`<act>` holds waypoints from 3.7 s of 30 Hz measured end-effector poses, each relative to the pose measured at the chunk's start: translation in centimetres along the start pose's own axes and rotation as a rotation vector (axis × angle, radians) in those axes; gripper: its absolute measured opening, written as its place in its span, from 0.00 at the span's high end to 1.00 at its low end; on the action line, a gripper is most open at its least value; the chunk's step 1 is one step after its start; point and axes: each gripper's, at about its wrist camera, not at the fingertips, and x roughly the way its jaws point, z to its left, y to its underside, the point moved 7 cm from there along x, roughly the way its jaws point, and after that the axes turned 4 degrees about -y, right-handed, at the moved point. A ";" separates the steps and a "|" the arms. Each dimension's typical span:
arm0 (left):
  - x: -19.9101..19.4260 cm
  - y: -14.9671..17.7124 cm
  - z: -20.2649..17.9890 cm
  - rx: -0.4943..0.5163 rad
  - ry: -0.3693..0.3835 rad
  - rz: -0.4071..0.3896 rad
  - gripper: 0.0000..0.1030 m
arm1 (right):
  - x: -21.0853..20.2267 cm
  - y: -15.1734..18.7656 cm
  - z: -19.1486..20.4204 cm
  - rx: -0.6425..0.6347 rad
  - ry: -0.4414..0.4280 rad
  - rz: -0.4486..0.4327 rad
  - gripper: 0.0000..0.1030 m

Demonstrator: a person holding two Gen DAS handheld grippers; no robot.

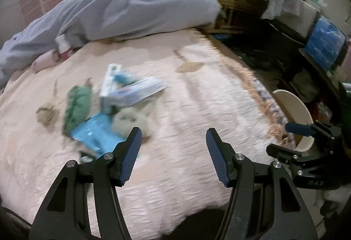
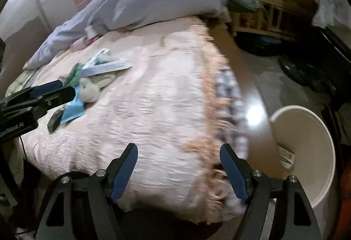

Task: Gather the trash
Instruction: 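Move both tools back over the bed toward the remaining trash, then grasp the green cracker bag with the left gripper while the right grasps the white plush toy, then carry cracker bag and plush toy over the bucket and open both grippers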

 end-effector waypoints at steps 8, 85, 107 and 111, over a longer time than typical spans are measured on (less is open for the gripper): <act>-0.6 2.2 6.6 -0.073 -0.090 0.015 0.42 | 2.4 -0.8 5.3 -0.077 -0.059 0.035 0.27; 3.7 9.2 15.1 -0.236 -0.058 0.201 0.78 | 9.6 -3.3 9.4 -0.085 -0.169 0.120 0.51; 0.1 2.6 4.4 -0.090 0.047 0.084 0.81 | 1.9 -1.1 2.8 -0.035 -0.173 0.001 0.52; 0.5 1.1 0.3 -0.019 0.086 0.076 0.81 | 0.8 -0.5 0.4 0.006 -0.145 -0.016 0.52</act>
